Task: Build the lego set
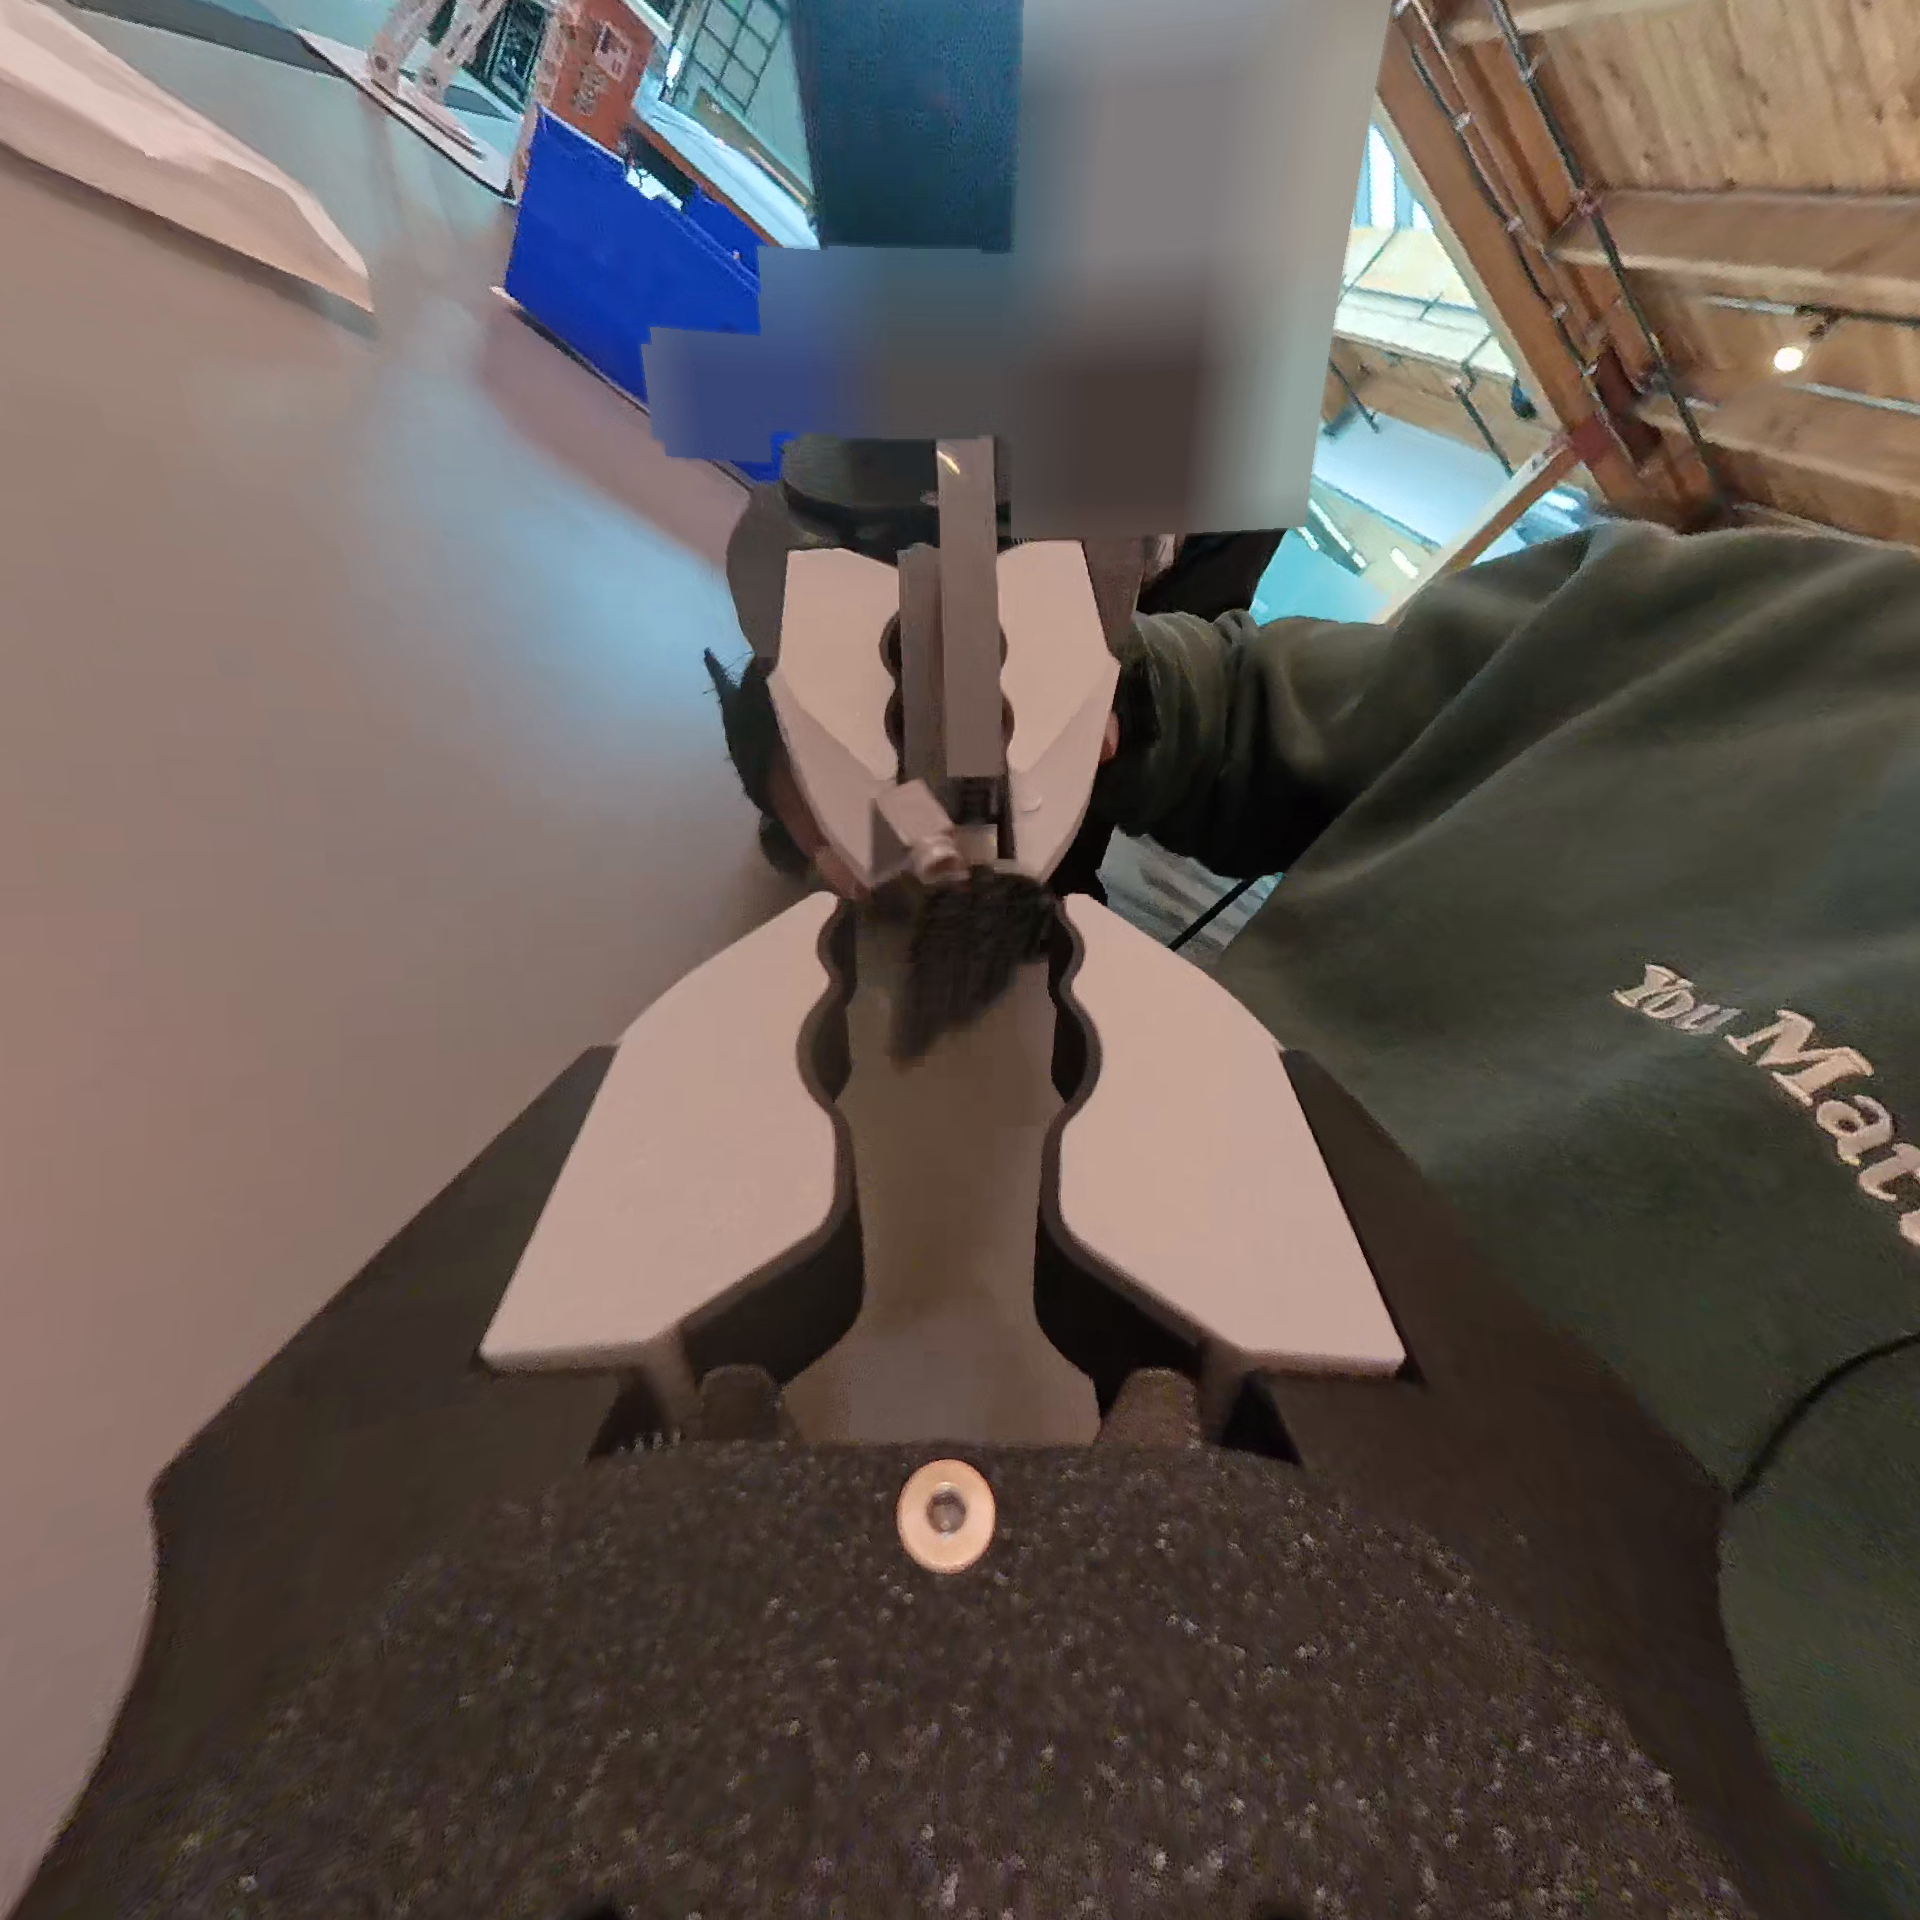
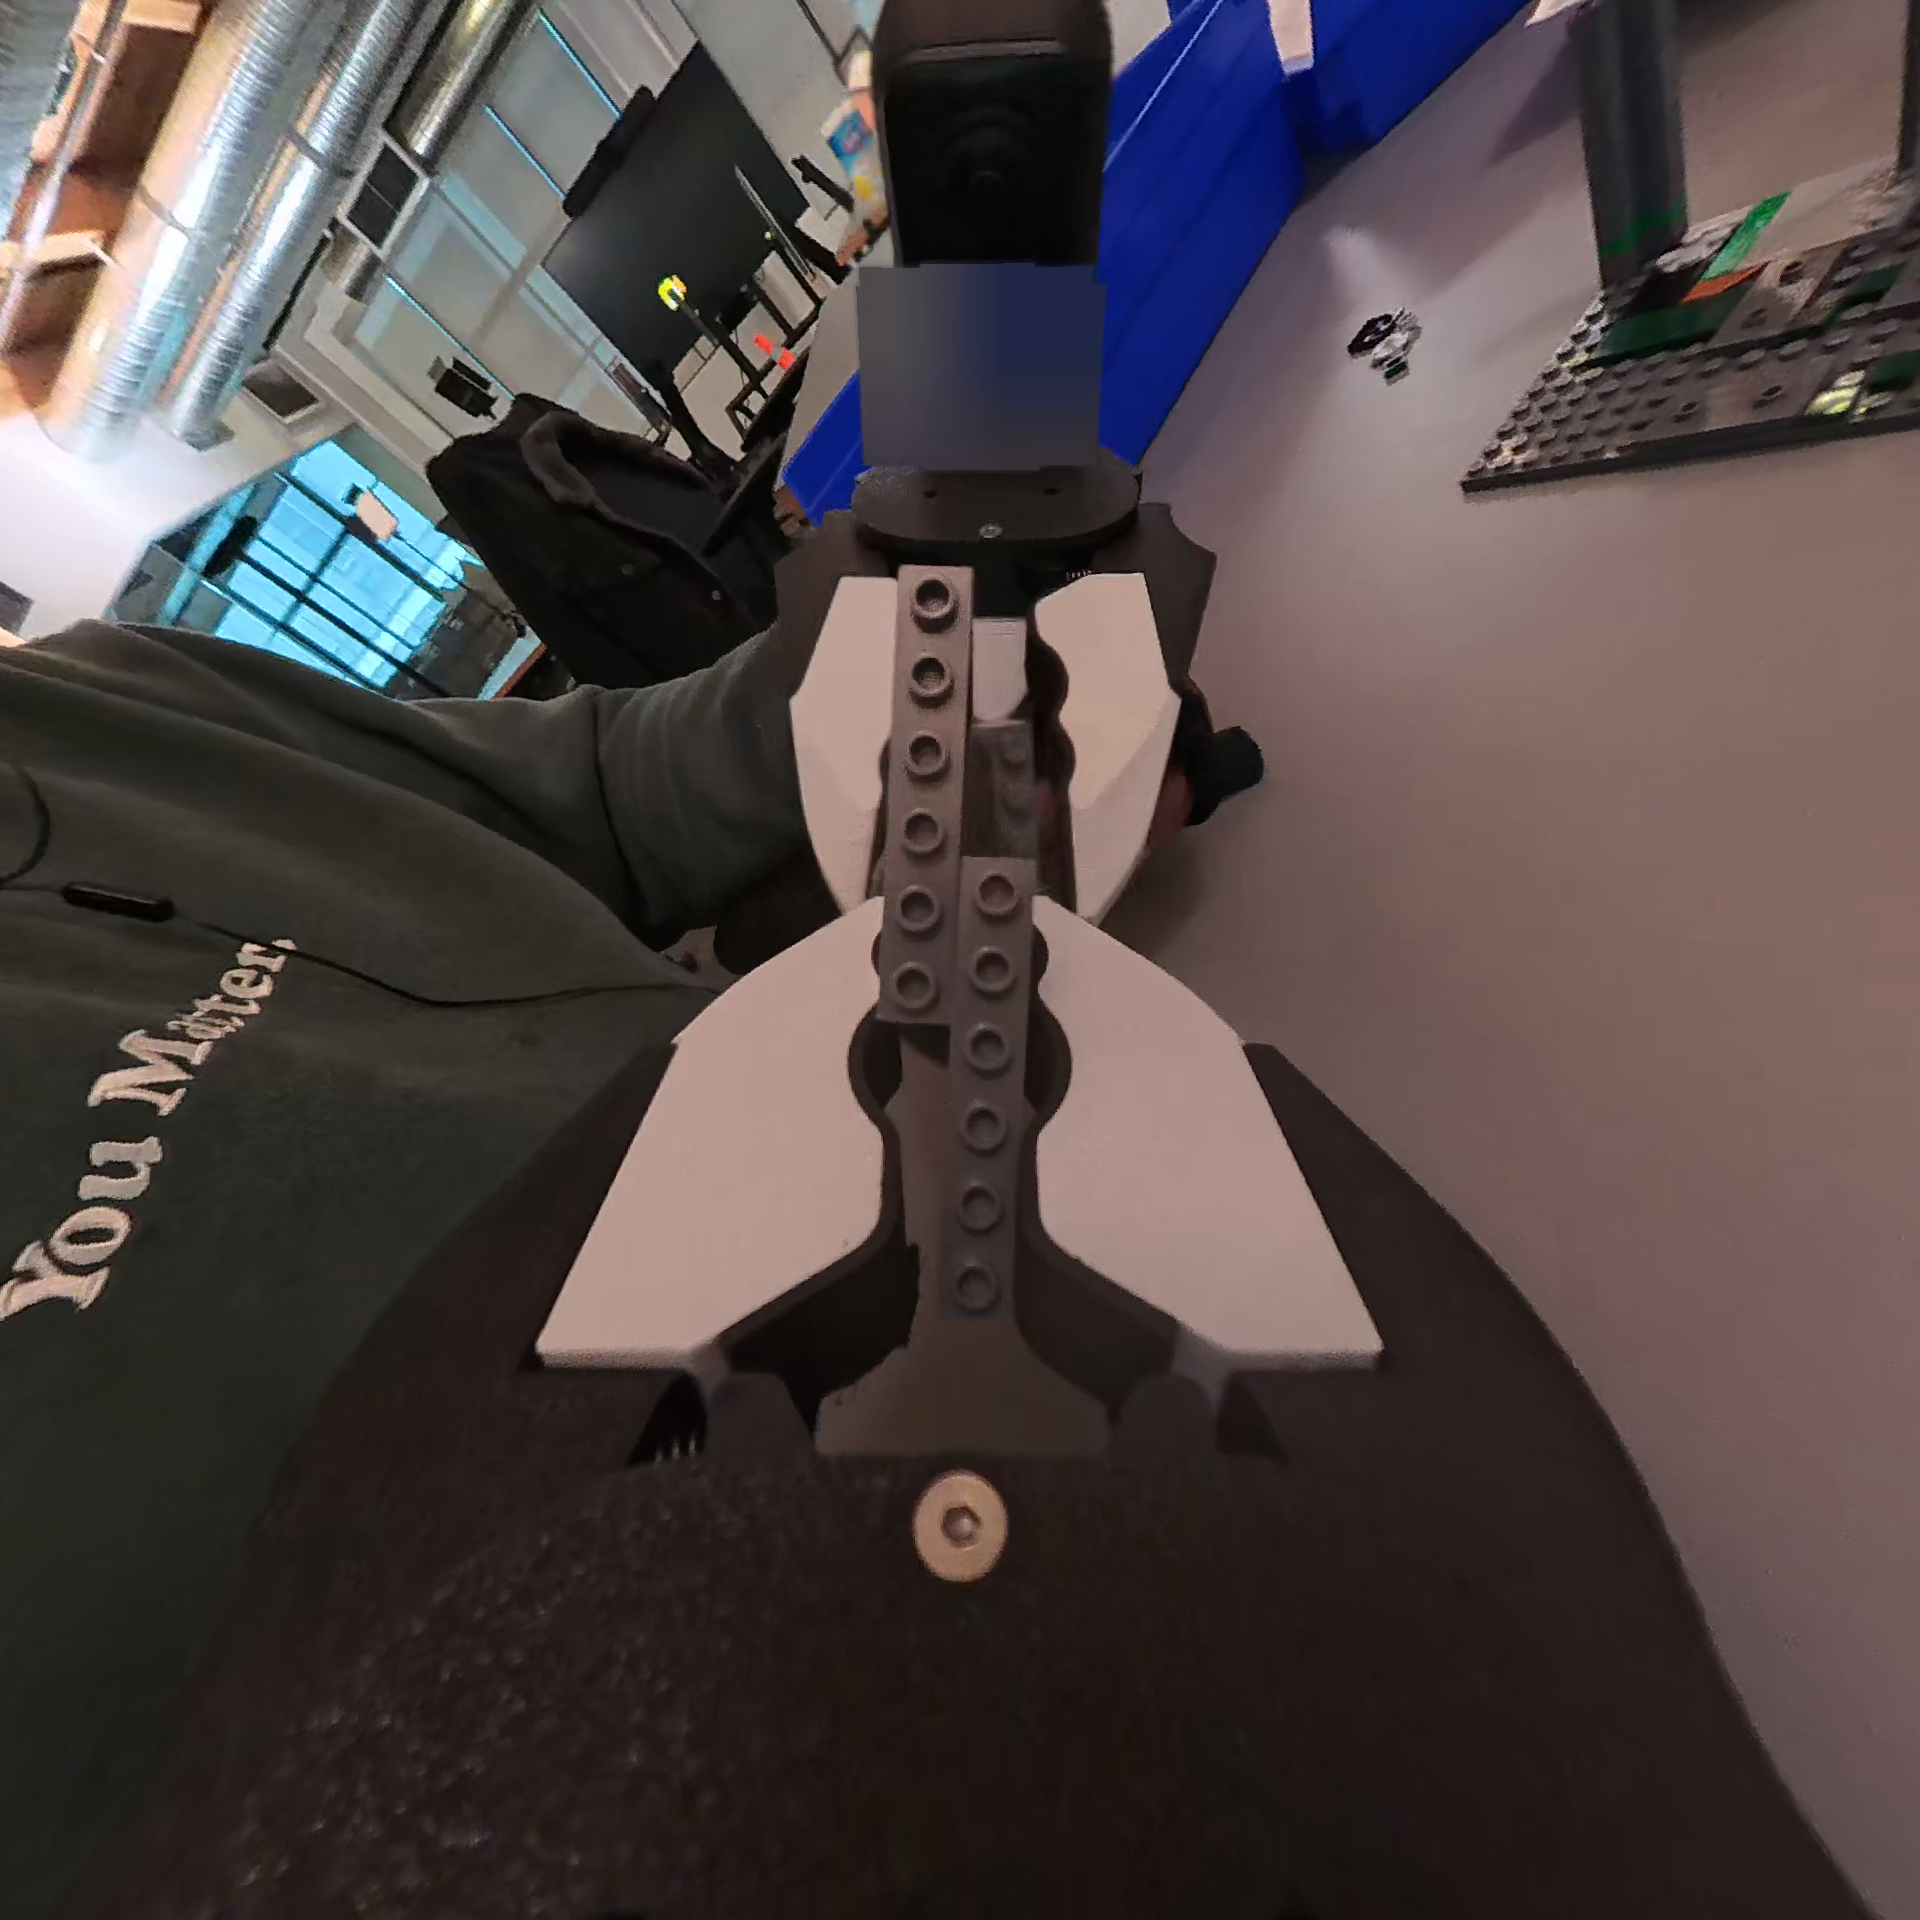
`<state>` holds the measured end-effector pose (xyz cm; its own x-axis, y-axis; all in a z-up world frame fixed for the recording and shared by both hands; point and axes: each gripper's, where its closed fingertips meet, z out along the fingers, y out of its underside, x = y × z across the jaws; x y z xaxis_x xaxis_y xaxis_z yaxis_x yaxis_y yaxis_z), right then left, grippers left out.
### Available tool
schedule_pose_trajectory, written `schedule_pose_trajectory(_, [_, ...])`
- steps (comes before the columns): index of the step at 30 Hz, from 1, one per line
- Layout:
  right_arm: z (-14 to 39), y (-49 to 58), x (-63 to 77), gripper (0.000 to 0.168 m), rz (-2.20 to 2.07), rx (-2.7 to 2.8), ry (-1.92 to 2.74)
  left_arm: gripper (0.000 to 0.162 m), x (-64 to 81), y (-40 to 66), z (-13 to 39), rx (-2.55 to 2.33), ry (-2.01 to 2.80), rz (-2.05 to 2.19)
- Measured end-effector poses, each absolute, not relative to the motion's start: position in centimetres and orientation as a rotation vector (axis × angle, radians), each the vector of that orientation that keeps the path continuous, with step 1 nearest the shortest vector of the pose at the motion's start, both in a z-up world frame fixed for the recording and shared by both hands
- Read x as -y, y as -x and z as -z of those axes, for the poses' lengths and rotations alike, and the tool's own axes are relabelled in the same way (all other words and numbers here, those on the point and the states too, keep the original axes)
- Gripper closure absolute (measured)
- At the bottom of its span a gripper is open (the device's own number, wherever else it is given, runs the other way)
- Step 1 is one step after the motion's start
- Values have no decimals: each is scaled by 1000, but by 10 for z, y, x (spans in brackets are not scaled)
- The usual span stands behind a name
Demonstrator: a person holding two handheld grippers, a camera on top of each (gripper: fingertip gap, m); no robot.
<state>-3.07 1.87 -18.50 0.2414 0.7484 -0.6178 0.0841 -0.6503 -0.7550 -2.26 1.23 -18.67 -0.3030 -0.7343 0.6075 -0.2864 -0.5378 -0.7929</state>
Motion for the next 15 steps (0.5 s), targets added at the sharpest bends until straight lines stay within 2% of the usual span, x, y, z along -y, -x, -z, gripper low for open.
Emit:
schedule_pose_trajectory(3, [191, 33, -23, 151, -1304, 807, 1938, 133, -18, 22, 188, -1259, 1624, 1889])
schedule_pose_trajectory(8, [190, 35, -24, 151, -1305, 818, 1929, 136, -19, 24, 187, -1279, 1618, 1866])
schedule_pose_trajectory(9, [192, 34, -24, 151, -1289, 826, 1934, 141, -19, 25, 188, -1295, 1616, 1848])
schedule_pose_trajectory(10, [194, 33, -25, 151, -1274, 831, 1939, 156, -20, 27, 189, -1308, 1606, 1821])
schedule_pose_trajectory(15, [193, 26, -27, 150, -1263, 815, 1944, 138, -34, 45, 196, -1448, 1602, 1533])
